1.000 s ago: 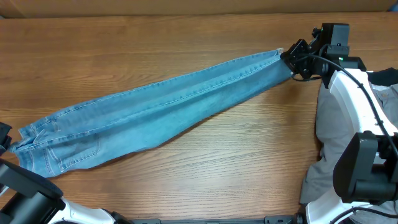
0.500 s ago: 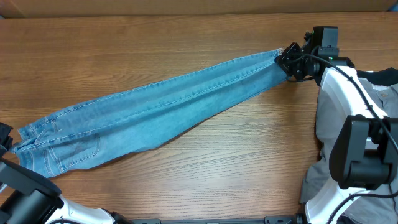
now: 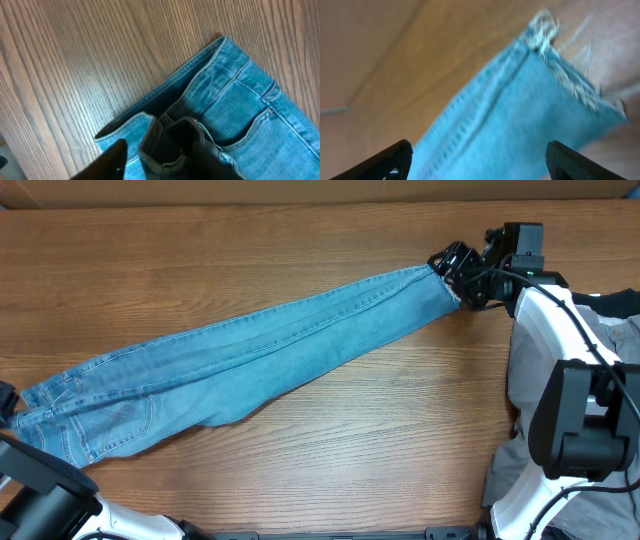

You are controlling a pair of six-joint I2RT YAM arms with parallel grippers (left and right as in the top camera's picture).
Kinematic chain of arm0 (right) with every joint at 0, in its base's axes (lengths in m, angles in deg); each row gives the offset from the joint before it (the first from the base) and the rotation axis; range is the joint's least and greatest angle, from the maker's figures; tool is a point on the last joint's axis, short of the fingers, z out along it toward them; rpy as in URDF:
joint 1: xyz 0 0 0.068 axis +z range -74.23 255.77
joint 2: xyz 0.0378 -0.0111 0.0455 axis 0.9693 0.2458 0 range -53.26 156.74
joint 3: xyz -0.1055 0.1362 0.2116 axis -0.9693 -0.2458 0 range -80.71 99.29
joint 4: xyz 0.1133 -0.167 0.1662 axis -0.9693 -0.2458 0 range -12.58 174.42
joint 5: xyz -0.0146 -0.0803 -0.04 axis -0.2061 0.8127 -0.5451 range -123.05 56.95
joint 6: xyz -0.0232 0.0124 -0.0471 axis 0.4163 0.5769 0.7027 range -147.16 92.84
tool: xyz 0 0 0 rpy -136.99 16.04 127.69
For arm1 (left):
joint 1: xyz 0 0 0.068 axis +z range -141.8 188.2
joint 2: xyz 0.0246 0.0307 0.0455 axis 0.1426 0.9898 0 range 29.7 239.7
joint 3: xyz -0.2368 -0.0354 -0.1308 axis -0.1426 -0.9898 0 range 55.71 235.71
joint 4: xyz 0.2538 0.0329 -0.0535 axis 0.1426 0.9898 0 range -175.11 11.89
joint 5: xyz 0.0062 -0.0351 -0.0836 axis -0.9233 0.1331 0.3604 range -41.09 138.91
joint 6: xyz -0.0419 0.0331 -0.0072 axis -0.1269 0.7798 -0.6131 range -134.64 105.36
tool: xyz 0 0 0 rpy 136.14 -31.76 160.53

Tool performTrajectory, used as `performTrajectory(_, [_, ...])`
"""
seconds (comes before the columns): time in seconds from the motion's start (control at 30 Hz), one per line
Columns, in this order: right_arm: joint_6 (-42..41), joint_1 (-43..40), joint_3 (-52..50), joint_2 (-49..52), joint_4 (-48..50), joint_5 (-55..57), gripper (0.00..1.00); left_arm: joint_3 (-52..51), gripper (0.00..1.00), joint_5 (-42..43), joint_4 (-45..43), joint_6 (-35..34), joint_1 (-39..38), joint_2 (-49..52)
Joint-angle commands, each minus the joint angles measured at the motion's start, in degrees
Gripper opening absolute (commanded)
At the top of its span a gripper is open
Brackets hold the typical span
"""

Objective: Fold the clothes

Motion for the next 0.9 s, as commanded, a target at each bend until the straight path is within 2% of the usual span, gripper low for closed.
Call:
performTrajectory(0.0, [6.6,-0.2,1.5,-5.5,-3.4,-1.2,0.91,1.7,0.72,-1.2,-0.4,-0.3,0.5,0.7])
performTrajectory(0.03, [7.7,-0.2,1.5,-5.9,-5.0,-1.1,0.91,1.7,0.97,-1.2,-0.7,0.2,0.5,0.7])
performTrajectory(0.07, [8.8,-0.2,1.5,-6.2,-6.7,-1.0,0.92,1.7,1.0,-1.2,-0.8,0.4,0.5,0.7])
performTrajectory(0.3, [15.1,-0.2,1.5,-6.6,-17.1,-0.9,0.93,2.2,1.0,-0.3,-0.3,0.6,0.6,0.7])
performTrajectory(0.5, [15.3,-0.2,1.5,-6.6,-19.8,-1.0,0.94,2.2,1.0,6.8,1.0,1.8,0.6,0.7])
performTrajectory(0.6, [15.2,-0.2,1.5,-6.6,-20.3,-1.0,0.95,2.2,0.82,13.2,3.2,5.4,0.4,0.7])
performTrajectory(0.67, [15.2,-0.2,1.4,-6.5,-20.5,-0.8,0.94,2.2,0.57,17.6,5.2,7.3,0.1,0.7])
performTrajectory(0.7, [15.0,-0.2,1.3,-6.4,-20.5,0.4,0.86,2.0,0.41,19.6,6.4,8.3,-0.5,0.7])
performTrajectory(0.8, [13.4,0.1,0.8,-5.9,-20.5,5.1,0.78,1.2,0.29,19.7,7.3,9.2,-1.9,0.7])
performTrajectory(0.87, [11.0,0.1,0.1,-5.3,-19.8,9.4,0.77,0.1,0.24,19.7,7.3,9.4,-3.0,0.7])
